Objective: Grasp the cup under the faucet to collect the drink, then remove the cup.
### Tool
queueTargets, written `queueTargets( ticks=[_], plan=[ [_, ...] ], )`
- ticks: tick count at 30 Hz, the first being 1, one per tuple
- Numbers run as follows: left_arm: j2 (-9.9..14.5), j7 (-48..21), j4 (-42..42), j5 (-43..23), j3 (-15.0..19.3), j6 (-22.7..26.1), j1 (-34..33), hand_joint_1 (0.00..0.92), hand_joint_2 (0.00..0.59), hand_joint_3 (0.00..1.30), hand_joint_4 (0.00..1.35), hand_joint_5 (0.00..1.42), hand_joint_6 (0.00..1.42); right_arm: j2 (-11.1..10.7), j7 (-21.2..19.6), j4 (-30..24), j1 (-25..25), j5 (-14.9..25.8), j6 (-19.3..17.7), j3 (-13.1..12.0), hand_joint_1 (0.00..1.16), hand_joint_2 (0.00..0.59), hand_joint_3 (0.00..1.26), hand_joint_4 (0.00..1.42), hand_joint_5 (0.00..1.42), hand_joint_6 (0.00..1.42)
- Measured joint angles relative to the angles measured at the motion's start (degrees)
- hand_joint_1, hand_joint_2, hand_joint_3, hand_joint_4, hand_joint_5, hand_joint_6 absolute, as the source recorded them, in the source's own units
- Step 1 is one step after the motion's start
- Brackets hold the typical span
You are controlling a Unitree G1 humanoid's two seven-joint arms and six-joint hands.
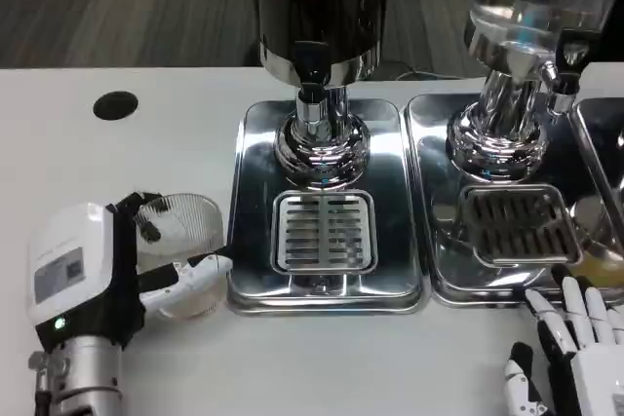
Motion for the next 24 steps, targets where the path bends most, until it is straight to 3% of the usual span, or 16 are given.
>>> queueTargets(
  ticks=[9,16,24],
  plan=[
    [-0.2,1.2,0.1,0.1,-0.1,-0.2,0.3,0.553,0.007,0.9,0.96,1.14,1.42,0.1,-0.1,0.8,0.0,0.2,-0.2,-0.1,0.01,0.531,0.2,0.0,0.0,0.08],
    [-0.2,4.1,0.1,0.4,-0.1,-1.6,0.4,0.431,0.033,0.9,0.96,1.17,1.42,0.1,-0.1,0.8,0.0,0.4,-0.3,-0.1,0.01,0.536,0.2,0.0,0.0,0.08],
    [-0.2,5.4,-0.4,1.4,-0.5,-1.9,0.4,0.408,0.04,0.9,0.96,1.18,1.42,0.1,-0.1,0.8,-0.1,0.4,-0.3,-0.2,0.01,0.542,0.2,0.0,0.0,0.08]
  ],
)
